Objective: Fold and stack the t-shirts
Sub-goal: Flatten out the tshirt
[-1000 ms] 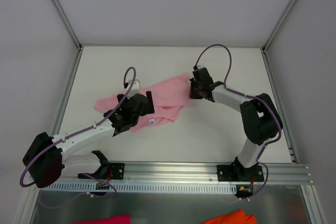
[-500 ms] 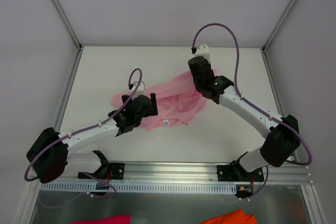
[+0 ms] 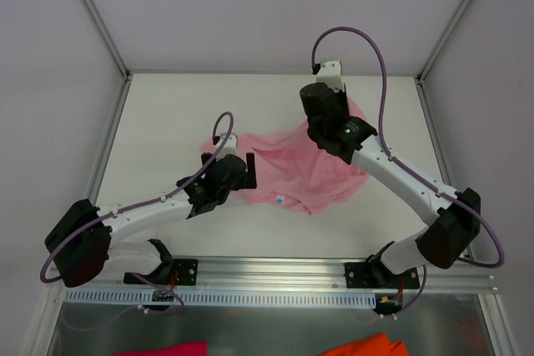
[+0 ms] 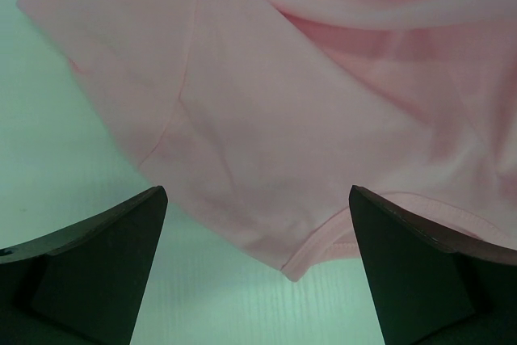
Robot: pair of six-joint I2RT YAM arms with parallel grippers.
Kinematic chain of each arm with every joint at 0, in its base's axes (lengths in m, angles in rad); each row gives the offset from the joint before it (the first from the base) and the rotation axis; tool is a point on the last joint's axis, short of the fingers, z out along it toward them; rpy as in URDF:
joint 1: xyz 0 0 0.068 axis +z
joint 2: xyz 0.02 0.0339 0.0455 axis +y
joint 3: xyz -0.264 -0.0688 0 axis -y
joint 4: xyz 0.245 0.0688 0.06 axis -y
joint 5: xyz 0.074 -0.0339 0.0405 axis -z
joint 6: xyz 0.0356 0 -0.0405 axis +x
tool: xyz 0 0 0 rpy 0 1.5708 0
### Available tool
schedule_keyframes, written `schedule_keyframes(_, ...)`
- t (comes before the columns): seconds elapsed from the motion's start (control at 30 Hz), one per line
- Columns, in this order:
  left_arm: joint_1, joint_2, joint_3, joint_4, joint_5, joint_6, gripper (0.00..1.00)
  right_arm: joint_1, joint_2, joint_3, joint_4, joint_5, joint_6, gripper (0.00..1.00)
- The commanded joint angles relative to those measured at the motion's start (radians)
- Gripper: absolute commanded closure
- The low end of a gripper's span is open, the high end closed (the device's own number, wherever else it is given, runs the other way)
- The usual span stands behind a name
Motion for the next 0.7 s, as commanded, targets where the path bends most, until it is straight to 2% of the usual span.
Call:
schedule_keyframes(0.0, -0.041, 0.010, -0.001, 0.053, 0.036, 0.005, 0.01, 0.000, 0.096, 0.091, -0.007, 0.121, -0.034, 0.99)
schedule_keyframes(0.23, -0.101, 0.065, -0.032, 0.111, 0.087, -0.035, 0.01, -0.019, 0.236, 0.160, -0.008, 0.097, -0.020, 0.99)
schedule_keyframes(0.67, -0.196, 0.200, -0.012, 0.108, 0.021, -0.080, 0.01, -0.105, 0.331, 0.255, 0.022, 0.080, -0.041, 0.99)
